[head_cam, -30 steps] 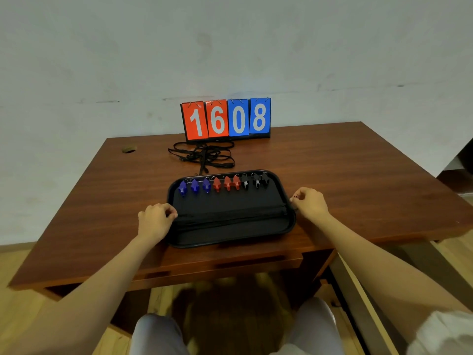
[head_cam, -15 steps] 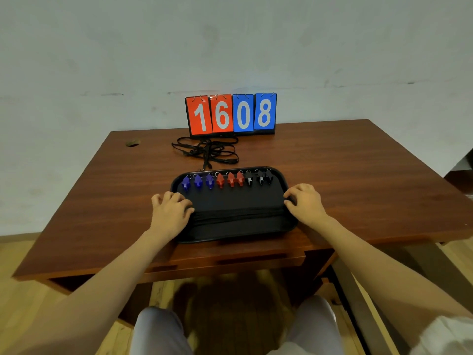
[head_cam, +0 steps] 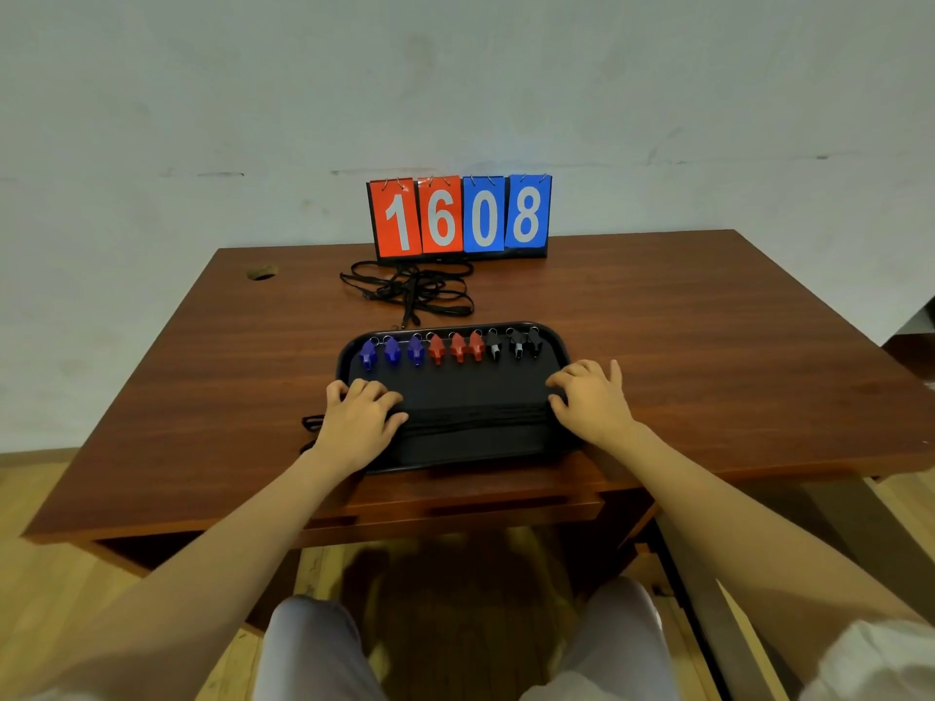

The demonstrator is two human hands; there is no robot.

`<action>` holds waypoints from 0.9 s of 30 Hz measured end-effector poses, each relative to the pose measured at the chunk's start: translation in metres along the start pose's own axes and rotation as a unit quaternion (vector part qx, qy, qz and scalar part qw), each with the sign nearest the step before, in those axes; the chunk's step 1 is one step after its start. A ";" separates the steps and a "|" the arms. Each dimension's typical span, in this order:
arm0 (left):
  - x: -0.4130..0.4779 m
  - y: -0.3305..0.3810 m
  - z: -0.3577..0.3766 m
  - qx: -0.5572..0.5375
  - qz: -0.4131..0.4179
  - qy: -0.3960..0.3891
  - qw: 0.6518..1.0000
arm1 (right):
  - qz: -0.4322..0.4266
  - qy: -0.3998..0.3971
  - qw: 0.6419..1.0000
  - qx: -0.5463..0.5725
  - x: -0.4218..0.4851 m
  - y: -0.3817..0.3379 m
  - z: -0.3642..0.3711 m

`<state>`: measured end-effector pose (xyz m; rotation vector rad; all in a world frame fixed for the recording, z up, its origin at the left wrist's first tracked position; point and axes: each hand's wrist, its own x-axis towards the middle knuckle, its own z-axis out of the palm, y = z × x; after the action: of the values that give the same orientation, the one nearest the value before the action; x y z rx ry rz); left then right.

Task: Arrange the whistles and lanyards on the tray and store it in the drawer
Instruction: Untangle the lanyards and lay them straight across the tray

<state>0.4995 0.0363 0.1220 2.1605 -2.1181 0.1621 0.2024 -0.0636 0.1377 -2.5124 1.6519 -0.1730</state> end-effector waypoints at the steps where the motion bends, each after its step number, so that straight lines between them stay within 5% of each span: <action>1: 0.005 0.001 -0.002 -0.001 -0.001 0.003 1.000 | -0.007 0.004 1.000 0.003 0.004 -0.004 -0.002; 15: 0.127 -0.029 -0.036 -0.003 -0.033 -0.014 0.999 | -0.107 0.025 0.993 0.045 0.132 -0.091 -0.035; 20: 0.172 -0.057 -0.025 0.006 -0.027 -0.096 0.995 | -0.085 -0.049 0.990 0.099 0.189 -0.126 -0.025; 27: 0.214 -0.082 0.015 -0.014 -0.036 -0.106 0.994 | -0.053 -0.102 0.991 0.074 0.239 -0.160 0.020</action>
<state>0.5862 -0.1754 0.1399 2.3262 -2.1291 -0.1086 0.4441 -0.2194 0.1509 -2.4171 1.3774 -0.0447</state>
